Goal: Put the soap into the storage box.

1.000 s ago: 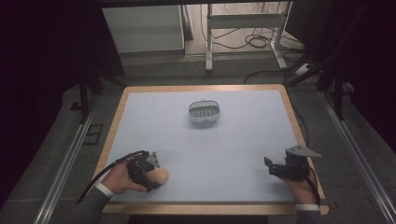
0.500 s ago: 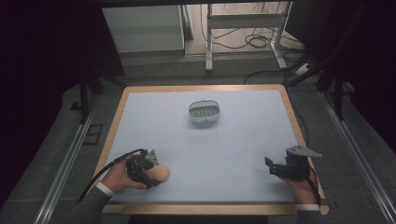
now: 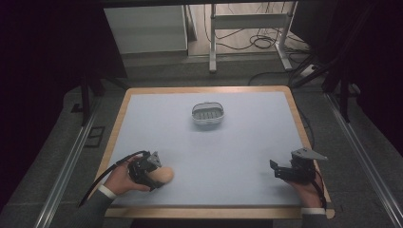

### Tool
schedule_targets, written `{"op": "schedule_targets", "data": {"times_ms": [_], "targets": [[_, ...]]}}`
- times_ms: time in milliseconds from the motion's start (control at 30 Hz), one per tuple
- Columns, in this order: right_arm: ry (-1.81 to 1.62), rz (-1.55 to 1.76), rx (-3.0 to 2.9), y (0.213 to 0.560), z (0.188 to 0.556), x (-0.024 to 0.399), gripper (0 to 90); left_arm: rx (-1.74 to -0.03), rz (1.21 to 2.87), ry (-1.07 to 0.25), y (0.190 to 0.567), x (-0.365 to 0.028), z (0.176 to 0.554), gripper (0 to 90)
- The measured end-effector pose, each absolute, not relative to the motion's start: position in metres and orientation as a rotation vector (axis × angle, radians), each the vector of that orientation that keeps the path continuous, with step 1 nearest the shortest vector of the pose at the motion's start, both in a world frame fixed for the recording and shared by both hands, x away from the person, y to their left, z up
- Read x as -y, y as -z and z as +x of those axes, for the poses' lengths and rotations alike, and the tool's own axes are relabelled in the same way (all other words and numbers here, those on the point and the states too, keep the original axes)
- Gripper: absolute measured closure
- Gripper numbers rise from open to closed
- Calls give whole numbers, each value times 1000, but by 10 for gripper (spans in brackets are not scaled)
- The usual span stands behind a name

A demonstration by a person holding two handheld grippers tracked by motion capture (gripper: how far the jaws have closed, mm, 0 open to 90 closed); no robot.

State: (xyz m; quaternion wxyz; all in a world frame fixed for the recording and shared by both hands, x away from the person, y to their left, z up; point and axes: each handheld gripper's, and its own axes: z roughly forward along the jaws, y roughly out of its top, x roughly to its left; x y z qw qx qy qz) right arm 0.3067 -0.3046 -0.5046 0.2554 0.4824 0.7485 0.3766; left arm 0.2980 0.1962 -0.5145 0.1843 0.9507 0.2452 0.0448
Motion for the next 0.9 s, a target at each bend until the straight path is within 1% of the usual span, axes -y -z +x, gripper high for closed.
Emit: {"op": "schedule_targets", "data": {"times_ms": [467, 700, 767, 833, 900], "targets": [[-1007, 1311, -2029, 506, 308, 306, 84, -693, 2638, -163, 512, -200, 298, 328], [-1000, 1313, -2029, 507, 308, 306, 84, -676, 2680, -140, 516, -196, 298, 325], [-1000, 1313, -2031, 507, 308, 306, 84, -672, 2677, -136, 515, -194, 300, 312], [-1000, 1313, -2032, 507, 308, 306, 84, -675, 2682, -121, 512, -192, 303, 268], [-1000, 1312, -2035, 507, 308, 305, 84, -671, 2691, -124, 512, -189, 305, 251]]}}
